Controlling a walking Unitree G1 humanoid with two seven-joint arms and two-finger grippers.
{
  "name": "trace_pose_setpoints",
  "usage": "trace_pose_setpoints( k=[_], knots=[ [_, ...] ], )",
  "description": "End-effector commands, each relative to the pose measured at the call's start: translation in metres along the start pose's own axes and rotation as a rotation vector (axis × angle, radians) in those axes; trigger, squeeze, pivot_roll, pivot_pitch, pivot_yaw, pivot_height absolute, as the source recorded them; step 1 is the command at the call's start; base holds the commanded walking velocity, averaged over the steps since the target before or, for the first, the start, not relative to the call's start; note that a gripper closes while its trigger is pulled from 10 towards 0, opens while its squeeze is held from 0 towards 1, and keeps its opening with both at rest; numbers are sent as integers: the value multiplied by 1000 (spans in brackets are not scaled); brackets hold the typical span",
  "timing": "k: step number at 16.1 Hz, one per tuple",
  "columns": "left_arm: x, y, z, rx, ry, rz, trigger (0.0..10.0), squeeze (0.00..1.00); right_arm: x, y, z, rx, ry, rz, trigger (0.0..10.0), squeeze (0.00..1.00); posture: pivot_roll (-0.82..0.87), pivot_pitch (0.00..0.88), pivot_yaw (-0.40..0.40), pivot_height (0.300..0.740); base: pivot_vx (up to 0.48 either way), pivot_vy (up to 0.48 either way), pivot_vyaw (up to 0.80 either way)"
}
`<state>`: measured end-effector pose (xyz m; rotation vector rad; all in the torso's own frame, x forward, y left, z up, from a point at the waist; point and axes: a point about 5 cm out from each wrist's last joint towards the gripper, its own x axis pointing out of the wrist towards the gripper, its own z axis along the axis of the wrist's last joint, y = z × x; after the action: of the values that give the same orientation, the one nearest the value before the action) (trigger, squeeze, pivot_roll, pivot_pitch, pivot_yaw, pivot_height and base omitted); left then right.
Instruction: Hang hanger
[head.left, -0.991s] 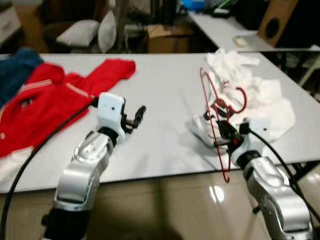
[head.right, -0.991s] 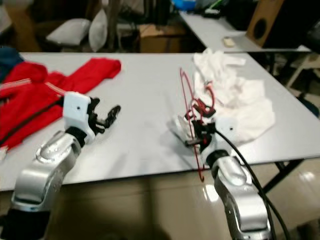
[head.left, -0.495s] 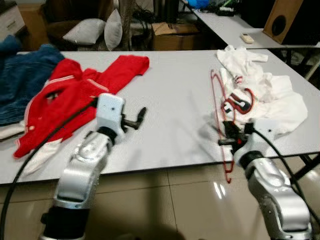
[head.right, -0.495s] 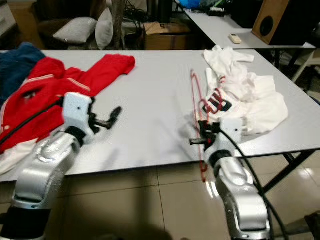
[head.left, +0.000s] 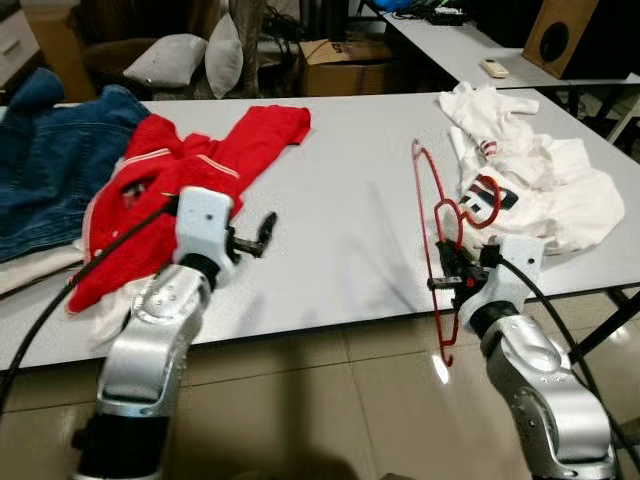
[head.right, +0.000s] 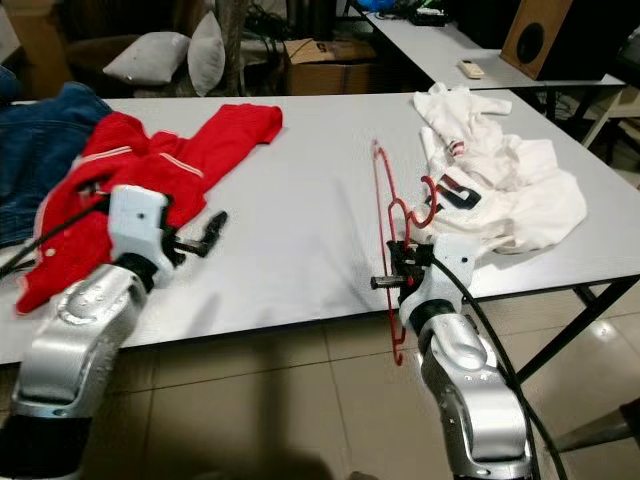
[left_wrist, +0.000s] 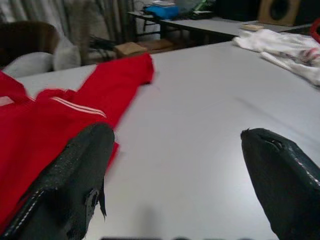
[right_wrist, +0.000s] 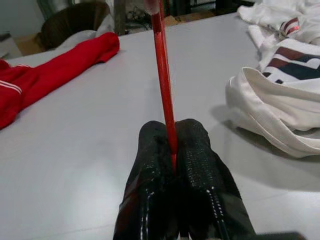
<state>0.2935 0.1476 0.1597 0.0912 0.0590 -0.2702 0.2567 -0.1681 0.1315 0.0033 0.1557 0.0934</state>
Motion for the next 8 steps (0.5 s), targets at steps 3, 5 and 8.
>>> trace_pose_setpoints(
  k=[3,5,8],
  knots=[
    [0,-4,-1,7,3,-14,10000,1000,1,0,2,-77,-16,-25,10000,0,-18,0,-23,740,0,412,0],
    [0,-4,-1,6,3,-11,10000,1000,2,2,2,-128,-31,-25,10000,0,-23,0,-31,740,0,412,0],
    [0,-4,-1,9,-1,-7,10000,1000,3,5,0,-85,-5,10,10000,0,-18,0,-37,740,0,410,0]
  ],
)
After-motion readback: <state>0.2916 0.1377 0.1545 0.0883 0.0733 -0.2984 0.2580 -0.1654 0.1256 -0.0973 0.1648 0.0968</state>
